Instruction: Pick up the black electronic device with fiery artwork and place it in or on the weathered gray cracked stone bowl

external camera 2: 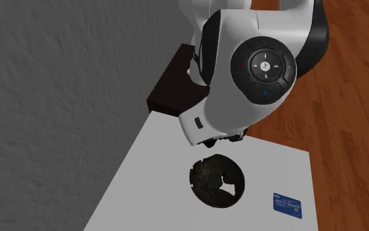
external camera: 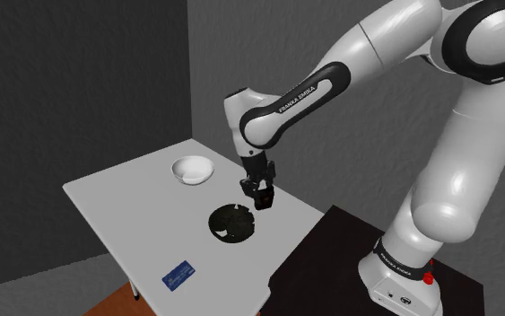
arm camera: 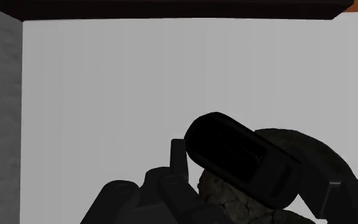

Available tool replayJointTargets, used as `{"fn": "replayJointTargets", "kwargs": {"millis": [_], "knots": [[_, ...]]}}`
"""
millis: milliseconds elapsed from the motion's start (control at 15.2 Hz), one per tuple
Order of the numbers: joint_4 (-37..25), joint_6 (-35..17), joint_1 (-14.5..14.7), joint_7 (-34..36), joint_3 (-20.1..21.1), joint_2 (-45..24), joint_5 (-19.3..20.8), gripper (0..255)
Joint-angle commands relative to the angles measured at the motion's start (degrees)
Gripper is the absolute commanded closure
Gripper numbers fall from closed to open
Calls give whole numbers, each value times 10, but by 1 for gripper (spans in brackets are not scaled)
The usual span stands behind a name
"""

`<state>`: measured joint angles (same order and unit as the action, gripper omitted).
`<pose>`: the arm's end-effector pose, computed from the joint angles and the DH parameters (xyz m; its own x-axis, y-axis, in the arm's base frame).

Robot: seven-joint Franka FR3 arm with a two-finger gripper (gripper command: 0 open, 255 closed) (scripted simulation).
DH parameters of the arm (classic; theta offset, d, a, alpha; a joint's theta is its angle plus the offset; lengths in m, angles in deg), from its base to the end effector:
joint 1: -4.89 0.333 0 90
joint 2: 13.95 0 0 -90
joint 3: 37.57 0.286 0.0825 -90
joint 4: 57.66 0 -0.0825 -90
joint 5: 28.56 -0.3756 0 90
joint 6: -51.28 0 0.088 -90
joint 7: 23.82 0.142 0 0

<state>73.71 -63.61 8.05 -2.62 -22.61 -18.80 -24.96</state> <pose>0.4352 0.1382 0.2339 0.9437 -0.0384 -0.3287 0.0123 -0.9885 0.1508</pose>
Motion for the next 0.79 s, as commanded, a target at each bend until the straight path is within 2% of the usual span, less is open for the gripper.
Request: {"fn": "replayJointTargets", "kwargs": {"millis": [0, 330, 726], "knots": [[-57, 20, 7, 16, 5, -40, 6, 255], [-200, 73, 32, 50, 12, -135, 21, 255], [-189, 35, 34, 56, 8, -163, 30, 255]]}}
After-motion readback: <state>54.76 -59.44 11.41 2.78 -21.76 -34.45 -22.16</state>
